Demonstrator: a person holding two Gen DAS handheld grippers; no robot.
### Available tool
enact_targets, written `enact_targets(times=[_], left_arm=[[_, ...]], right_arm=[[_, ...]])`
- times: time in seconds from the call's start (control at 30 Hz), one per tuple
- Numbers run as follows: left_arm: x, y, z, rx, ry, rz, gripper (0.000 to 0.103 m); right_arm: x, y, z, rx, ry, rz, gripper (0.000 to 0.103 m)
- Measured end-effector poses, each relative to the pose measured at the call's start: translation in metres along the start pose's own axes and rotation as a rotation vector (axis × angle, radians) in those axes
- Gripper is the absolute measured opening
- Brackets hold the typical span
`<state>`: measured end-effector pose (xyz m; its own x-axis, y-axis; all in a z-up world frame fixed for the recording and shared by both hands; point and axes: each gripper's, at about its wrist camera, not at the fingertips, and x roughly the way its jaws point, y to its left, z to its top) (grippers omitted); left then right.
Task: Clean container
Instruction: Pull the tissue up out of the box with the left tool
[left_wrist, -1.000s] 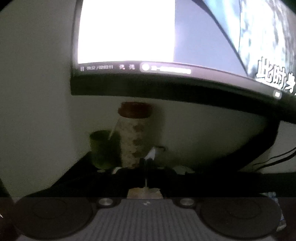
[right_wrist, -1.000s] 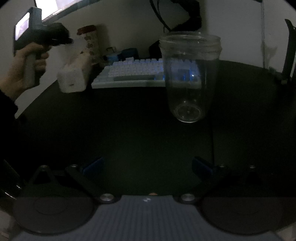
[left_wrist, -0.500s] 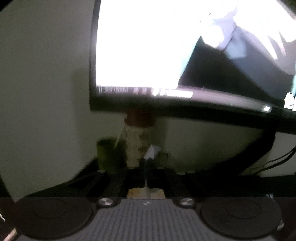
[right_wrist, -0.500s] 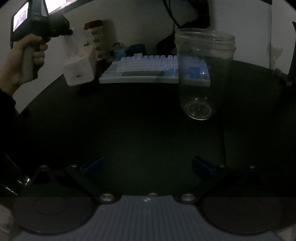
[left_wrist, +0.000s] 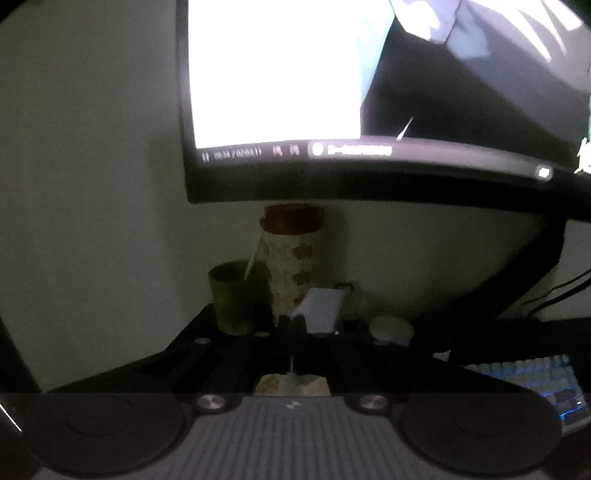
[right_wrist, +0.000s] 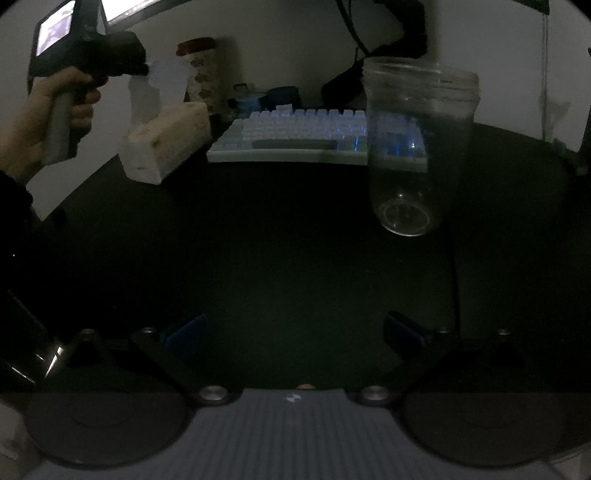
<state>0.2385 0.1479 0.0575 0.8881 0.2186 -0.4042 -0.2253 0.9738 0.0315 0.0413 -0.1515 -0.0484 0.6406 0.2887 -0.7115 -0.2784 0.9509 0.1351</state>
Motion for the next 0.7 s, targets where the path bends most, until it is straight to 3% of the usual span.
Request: enact_targets(times=[0.07, 0.17, 0.3, 0.4, 0.43, 0.5, 0.6, 0.7], left_arm=[[-0.013, 0.000, -0.001, 0.007, -0.061, 0.011, 0.001], [-0.019, -0.007, -0.001, 0.068, -0.092, -0.008, 0.001], [-0.016, -0.014, 0.002, 0.114, -0.113, -0.007, 0.001], [-0.002, -0.023, 0.001, 0.153, -0.036, 0.013, 0.001], [0.001, -0.019, 0.003, 0.108, -0.020, 0.029, 0.001], [-0.009, -0.008, 0.009, 0.031, -0.054, -0.008, 0.001], [-0.010, -0.023, 0.004, 0.161, -0.092, 0.091, 0.001], [-0.021, -0.023, -0.001, 0.151, -0.118, 0.064, 0.001]], right_arm=[[0.002, -0.001, 0.001, 0.007, 0.002, -0.002, 0.103], [0.006, 0.001, 0.001, 0.002, 0.011, -0.001, 0.103], [0.010, 0.003, -0.001, -0.003, 0.022, -0.001, 0.103], [0.011, 0.006, -0.002, -0.009, 0.027, 0.001, 0.103], [0.011, 0.006, -0.002, -0.011, 0.028, 0.000, 0.103], [0.009, 0.008, -0.003, -0.017, 0.022, -0.001, 0.103], [0.009, 0.008, -0.004, -0.024, 0.021, -0.003, 0.103], [0.012, 0.008, -0.004, -0.019, 0.032, 0.002, 0.103]])
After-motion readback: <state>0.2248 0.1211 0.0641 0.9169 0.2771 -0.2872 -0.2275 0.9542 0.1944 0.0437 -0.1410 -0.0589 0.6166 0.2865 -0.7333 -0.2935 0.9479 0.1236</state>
